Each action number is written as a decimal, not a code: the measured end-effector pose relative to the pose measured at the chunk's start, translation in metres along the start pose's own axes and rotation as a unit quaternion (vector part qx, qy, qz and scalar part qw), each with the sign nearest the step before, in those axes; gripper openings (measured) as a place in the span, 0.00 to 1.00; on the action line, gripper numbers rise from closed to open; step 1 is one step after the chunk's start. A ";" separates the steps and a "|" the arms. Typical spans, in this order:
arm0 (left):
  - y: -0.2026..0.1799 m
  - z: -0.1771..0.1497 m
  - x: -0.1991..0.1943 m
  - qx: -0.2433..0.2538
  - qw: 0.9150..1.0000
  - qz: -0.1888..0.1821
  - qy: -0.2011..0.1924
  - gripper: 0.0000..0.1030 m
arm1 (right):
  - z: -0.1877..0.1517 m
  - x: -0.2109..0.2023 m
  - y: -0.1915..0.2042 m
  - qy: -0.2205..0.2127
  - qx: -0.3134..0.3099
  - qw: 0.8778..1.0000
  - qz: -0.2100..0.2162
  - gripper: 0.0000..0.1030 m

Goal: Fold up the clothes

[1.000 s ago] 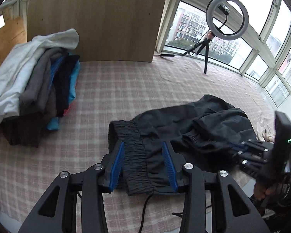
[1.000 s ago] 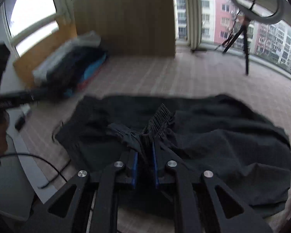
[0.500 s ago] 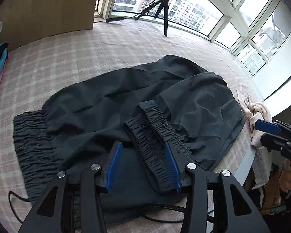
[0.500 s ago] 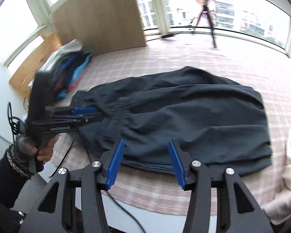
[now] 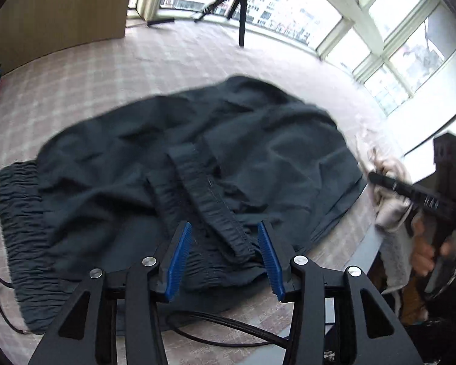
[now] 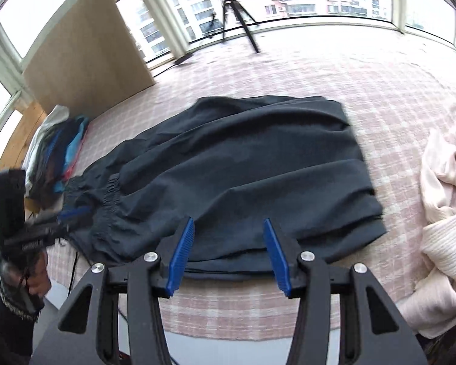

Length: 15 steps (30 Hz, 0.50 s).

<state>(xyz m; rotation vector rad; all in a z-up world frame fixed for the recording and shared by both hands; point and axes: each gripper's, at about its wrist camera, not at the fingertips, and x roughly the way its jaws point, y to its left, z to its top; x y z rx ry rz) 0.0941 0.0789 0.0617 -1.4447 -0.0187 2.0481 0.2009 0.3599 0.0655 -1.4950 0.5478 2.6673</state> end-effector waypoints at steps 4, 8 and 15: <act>-0.011 0.003 0.010 -0.012 1.000 0.006 -0.006 0.18 | 0.004 -0.006 -0.042 -0.004 0.053 0.998 -0.017 0.46; -0.005 -0.001 0.007 -0.022 0.999 0.023 -0.007 0.05 | 0.006 -0.008 -0.073 -0.006 0.088 0.996 -0.025 0.46; 0.011 -0.010 0.002 -0.036 0.998 0.058 -0.003 0.04 | 0.007 -0.005 -0.091 0.003 0.071 0.997 -0.036 0.49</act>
